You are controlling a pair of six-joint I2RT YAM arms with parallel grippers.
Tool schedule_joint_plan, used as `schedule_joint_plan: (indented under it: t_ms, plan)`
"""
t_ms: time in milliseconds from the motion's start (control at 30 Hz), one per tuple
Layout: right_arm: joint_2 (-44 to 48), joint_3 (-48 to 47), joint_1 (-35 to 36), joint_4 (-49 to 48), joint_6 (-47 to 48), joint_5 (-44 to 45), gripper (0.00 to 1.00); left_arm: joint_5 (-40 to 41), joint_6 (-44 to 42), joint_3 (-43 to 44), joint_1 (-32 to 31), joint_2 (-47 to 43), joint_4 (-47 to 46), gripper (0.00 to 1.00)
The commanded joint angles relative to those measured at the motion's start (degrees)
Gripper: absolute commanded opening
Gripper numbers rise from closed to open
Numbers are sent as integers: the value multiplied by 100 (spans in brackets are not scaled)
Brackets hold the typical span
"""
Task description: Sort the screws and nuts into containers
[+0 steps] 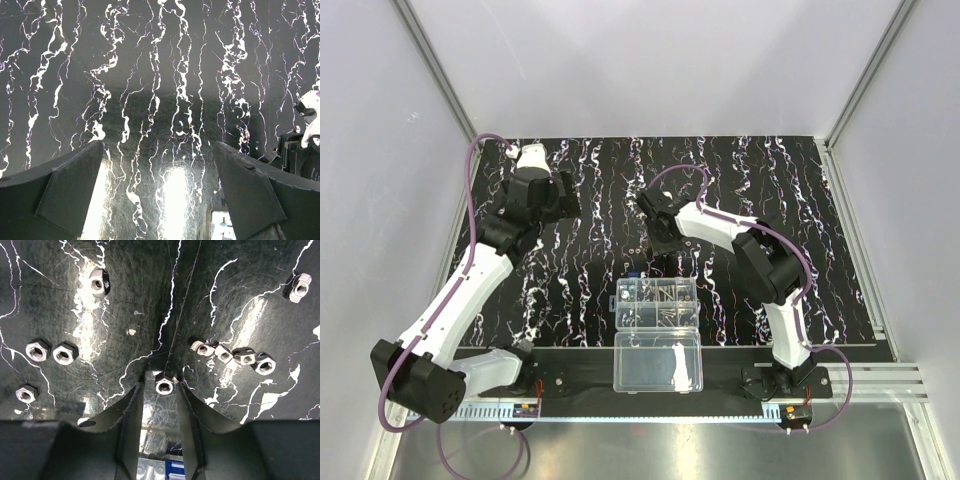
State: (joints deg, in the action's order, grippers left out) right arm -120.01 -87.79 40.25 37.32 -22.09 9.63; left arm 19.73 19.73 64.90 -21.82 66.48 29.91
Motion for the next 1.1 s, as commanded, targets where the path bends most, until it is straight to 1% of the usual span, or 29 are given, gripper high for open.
schedule_joint_plan:
  t_ms: [0,133,167,233,267,333,400,500,633,867,1033,1067]
  plan:
    - [-128,-124,27,-49,126,197,38,14,-30,189,20,-91,-240,99]
    - [-155,-142,27,3,126,162,29,-4,-21,181,12,-74,-258,99]
    - [-155,-133,27,12,134,154,24,-4,-21,189,20,-74,-249,99]
    - [-111,-63,27,-49,143,110,21,-13,-13,189,20,-82,-249,99]
    - [-76,41,27,-102,161,101,17,-21,-13,189,20,-74,-249,99]
    - [-67,104,27,-190,196,92,15,-30,-13,189,20,-82,-249,99]
    - [-67,122,36,-208,214,66,11,-48,-13,189,20,-100,-249,99]
    - [-5,43,27,-129,213,83,8,-65,-4,180,12,-109,-258,99]
    - [318,-63,27,-23,292,110,7,-83,5,180,20,-126,-258,99]
    - [891,-45,62,91,275,-250,6,-162,23,180,20,-135,-284,99]
    - [1233,-10,264,188,257,-339,7,-188,31,180,12,-144,-275,99]
    - [1330,51,403,197,266,-356,7,-180,23,189,20,-161,-267,99]
